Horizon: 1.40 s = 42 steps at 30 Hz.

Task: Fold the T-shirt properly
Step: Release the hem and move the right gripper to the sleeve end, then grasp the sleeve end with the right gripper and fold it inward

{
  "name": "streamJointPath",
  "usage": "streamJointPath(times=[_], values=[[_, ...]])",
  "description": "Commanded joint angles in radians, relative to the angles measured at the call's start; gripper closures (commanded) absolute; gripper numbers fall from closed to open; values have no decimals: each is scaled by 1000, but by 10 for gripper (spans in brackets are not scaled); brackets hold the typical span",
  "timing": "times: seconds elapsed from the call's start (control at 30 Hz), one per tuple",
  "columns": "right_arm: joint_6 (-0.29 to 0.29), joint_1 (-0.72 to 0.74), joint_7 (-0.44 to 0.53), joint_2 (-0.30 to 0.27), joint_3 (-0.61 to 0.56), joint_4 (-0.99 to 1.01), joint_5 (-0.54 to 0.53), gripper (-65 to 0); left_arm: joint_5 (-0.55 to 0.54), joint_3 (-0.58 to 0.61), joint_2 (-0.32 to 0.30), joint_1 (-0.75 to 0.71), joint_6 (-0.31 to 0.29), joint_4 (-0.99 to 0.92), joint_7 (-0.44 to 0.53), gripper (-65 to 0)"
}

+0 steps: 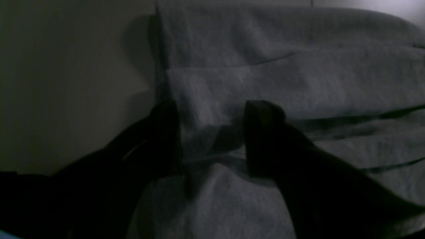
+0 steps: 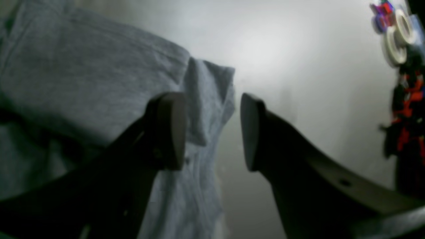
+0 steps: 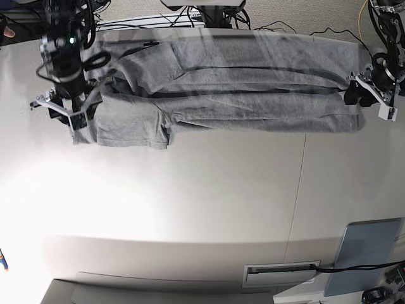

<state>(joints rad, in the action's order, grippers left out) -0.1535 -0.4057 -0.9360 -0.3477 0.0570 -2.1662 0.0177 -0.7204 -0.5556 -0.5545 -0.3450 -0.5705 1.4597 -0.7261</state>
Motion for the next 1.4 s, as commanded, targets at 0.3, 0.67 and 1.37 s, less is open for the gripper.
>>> streamJointPath(times=[0.3, 0.67, 1.37], values=[[-12, 295, 14, 58, 5, 308, -117, -268, -13, -10, -22, 4, -8, 16, 15, -333], [-52, 509, -42, 93, 3, 644, -209, -267, -13, -10, -22, 4, -8, 16, 16, -333], [-127, 538, -51, 93, 3, 664, -211, 0, -13, -10, -22, 4, -7, 16, 16, -333]])
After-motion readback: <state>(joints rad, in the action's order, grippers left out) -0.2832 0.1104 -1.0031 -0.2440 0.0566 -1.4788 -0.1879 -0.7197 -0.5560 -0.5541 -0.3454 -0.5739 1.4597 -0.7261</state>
